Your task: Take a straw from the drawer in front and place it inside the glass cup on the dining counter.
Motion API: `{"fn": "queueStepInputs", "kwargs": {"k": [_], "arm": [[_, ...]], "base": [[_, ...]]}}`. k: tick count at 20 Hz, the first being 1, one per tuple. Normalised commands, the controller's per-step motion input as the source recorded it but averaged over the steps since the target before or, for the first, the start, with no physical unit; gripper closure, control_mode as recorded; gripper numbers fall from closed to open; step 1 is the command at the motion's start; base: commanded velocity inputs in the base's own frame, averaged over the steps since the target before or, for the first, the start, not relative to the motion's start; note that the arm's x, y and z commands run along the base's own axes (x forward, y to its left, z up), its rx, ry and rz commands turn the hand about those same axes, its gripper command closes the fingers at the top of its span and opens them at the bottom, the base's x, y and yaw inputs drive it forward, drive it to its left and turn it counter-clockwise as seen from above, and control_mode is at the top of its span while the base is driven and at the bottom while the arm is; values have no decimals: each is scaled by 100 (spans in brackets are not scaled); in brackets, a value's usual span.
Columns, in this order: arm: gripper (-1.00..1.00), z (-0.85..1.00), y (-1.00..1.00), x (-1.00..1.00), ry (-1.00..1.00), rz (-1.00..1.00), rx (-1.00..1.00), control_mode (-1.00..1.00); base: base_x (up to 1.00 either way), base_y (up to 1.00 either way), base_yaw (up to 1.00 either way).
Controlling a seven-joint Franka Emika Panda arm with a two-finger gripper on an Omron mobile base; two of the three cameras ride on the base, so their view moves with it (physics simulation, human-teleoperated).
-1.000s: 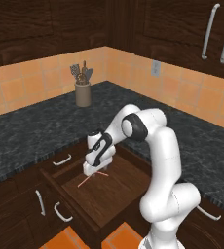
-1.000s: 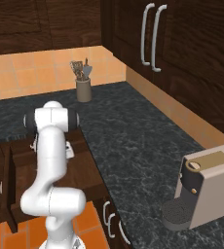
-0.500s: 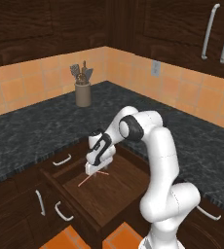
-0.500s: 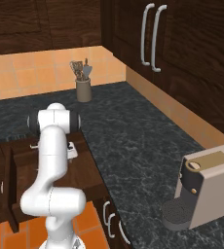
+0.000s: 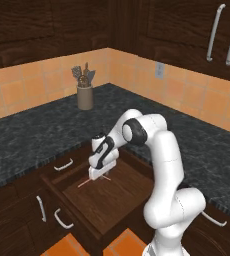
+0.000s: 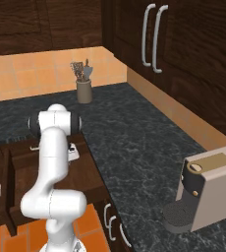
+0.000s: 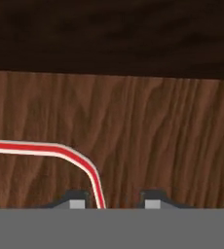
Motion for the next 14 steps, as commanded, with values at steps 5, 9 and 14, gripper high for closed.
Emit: {"fn": "queueStepInputs", "kwargs": {"k": [5, 9, 14], "arm": [[100, 0, 0, -36, -1, 3, 0, -100], [100, 63, 0, -28, -5, 1, 9, -100], [100, 100, -2, -28, -2, 0, 25, -100]], "base": [[0, 0, 0], [0, 0, 0], [0, 0, 0]]}}
